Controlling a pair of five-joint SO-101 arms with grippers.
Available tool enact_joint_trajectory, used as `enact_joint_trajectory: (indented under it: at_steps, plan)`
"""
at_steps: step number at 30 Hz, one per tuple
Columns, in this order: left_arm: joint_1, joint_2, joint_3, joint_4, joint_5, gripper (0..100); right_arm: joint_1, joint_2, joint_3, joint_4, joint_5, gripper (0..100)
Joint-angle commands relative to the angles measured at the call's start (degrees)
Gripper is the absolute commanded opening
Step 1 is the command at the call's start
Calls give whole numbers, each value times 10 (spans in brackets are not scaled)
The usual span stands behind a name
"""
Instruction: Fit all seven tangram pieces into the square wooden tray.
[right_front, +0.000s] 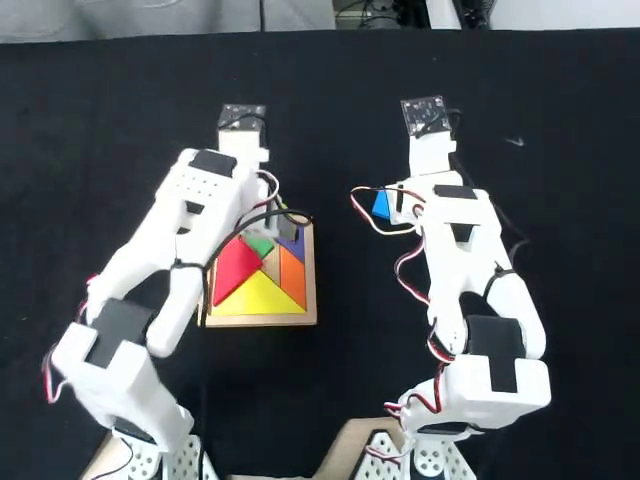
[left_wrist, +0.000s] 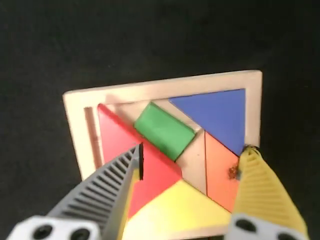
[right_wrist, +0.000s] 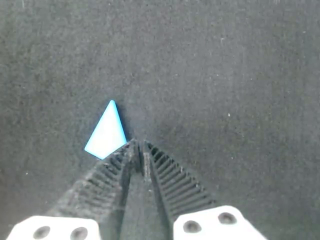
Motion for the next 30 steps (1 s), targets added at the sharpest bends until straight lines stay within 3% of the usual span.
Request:
enact_joint_trajectory:
  at_steps: [1,7,14,30]
  plan:
    - [7,31,-52,-11,-14,308,3,0,-33,-11,4,12]
    - [4,63,-80,46,-20,308,3,0,-33,-10,4,12]
    - [-34,68,-77,57,-24,308,3,0,-33,-9,4,12]
    - [0,145,-182,65,-23,308,3,0,-33,-9,4,12]
